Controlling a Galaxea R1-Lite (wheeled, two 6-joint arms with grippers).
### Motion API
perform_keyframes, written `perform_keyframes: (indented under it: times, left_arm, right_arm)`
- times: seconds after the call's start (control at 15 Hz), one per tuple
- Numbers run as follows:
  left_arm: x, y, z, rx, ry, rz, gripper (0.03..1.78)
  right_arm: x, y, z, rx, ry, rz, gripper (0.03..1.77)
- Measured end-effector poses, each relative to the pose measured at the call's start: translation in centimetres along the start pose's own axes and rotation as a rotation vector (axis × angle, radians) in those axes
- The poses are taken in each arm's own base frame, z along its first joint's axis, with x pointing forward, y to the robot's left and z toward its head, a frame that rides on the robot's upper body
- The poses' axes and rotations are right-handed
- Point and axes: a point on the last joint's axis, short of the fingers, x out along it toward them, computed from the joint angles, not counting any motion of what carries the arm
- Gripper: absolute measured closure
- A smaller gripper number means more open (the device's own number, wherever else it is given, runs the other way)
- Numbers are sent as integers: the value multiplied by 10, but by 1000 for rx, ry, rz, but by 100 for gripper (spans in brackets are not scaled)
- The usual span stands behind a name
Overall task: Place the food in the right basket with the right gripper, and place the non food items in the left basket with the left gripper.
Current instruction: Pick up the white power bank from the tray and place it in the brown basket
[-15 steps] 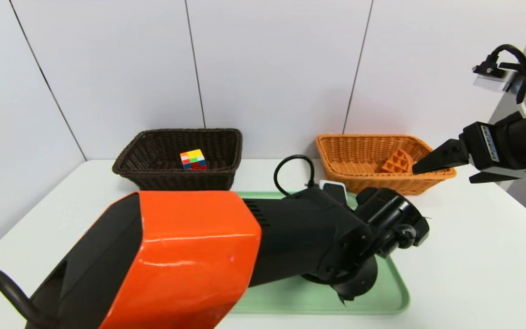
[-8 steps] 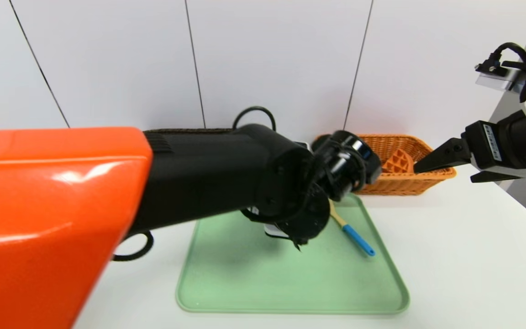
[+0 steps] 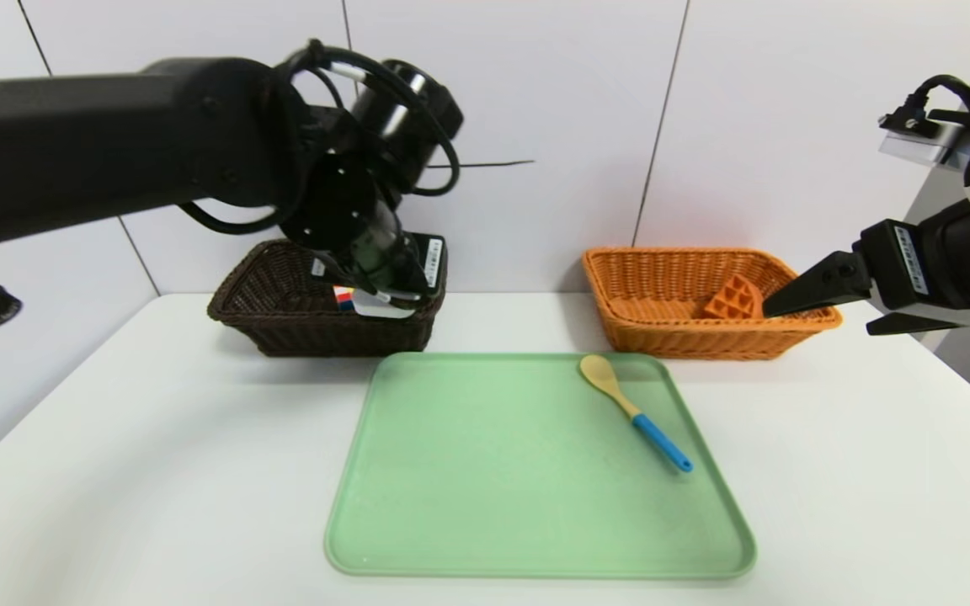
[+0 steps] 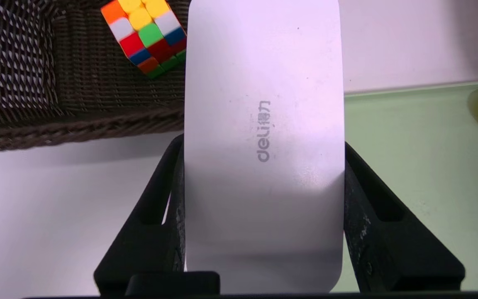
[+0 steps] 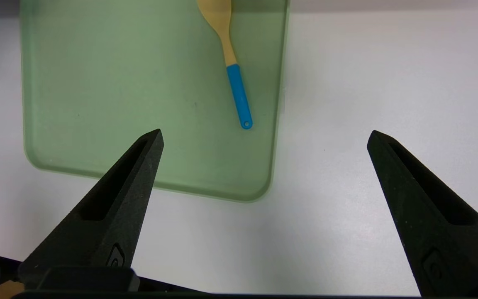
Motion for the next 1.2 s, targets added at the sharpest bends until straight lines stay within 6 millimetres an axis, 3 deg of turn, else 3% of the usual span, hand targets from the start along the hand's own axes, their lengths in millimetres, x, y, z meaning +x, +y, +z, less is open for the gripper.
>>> perform_keyframes:
  times: [0.27,0.53,0.93,1.2]
  left_arm:
    - [1,39,23,29,-63,-105,78]
    - [33,61,36,22,-131,-155,78]
    - [97,69,33,1,-143,-112,79]
    - [120,66,25,0,-109,-107,79]
  right_arm:
    - [-1,0,0,0,-3,1,10]
    - [-1,0,-1,0,-2,3,10]
    - [-2,-1,-1,3,-2,1,10]
    - [-1,-2,-2,6,4,-3,10]
